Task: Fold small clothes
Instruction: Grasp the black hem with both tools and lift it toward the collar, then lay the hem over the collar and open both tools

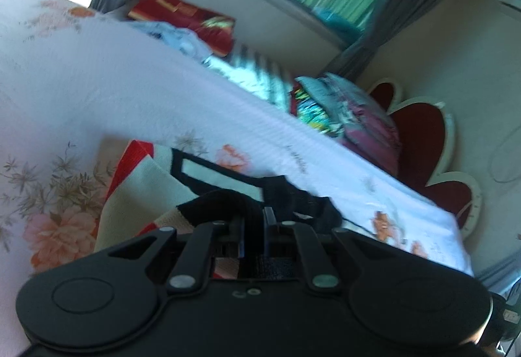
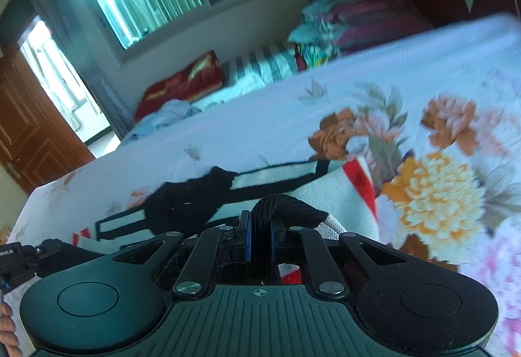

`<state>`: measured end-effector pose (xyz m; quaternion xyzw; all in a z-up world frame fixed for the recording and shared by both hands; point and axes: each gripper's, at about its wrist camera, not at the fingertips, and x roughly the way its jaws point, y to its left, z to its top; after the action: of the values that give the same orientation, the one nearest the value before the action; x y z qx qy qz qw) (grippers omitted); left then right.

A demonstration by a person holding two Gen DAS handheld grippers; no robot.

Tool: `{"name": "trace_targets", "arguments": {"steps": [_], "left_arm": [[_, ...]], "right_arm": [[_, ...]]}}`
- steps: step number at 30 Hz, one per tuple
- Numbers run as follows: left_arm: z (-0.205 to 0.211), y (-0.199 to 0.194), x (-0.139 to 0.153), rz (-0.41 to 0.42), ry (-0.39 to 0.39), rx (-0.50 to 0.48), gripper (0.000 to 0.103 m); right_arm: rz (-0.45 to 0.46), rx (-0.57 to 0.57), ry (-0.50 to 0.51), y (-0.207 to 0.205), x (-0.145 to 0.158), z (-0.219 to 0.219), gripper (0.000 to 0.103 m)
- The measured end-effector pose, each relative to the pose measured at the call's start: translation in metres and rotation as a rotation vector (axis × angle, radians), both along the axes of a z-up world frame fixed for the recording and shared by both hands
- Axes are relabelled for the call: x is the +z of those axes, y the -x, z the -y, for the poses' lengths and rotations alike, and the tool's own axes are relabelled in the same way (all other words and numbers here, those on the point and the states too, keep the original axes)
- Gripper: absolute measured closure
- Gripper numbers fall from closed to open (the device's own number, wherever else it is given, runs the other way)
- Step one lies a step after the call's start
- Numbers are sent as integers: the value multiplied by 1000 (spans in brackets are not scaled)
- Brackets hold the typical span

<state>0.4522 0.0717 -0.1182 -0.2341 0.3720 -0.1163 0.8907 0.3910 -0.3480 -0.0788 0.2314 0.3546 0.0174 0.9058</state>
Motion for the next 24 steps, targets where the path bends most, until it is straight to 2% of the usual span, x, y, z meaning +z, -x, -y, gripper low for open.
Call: {"name": "trace_targets", "arguments": {"steps": [7, 10, 12, 13, 14, 15, 16, 18, 20, 22, 24], "left_arm": [[4, -37, -24, -70, -59, 14, 93], [5, -48, -32, -111, -74, 34, 89], [4, -55, -37, -147, -77, 49, 81], [4, -58, -39, -160, -70, 56, 80], [2, -59, -40, -163, -53, 61, 77], [0, -59, -39, -161, -38, 66, 70], [-3, -58, -38, -155, -24, 72, 62], [-9, -53, -30, -102, -10, 89, 32], [-12, -47, -18, -30, -48, 112, 25], [-14, -45, -12, -1, -75, 72, 26], [-10, -43, -12, 13, -136, 15, 27]], "right_arm": [[-76, -17, -47, -32, -32, 14, 93], [-97, -40, -73, -44, -40, 21, 93], [-110, -40, -94, -50, -43, 24, 92], [-107, -41, -100, -51, -43, 25, 90], [-98, -38, -106, -52, -41, 26, 87], [-83, -36, -106, -52, -39, 27, 79], [-62, -43, -95, -52, -35, 29, 58], [-15, -73, -47, -49, -26, 34, 33], [18, -49, -21, -49, -19, 37, 33], [34, -8, 0, -48, -16, 37, 33], [39, 39, 30, -49, -17, 33, 33]]}}
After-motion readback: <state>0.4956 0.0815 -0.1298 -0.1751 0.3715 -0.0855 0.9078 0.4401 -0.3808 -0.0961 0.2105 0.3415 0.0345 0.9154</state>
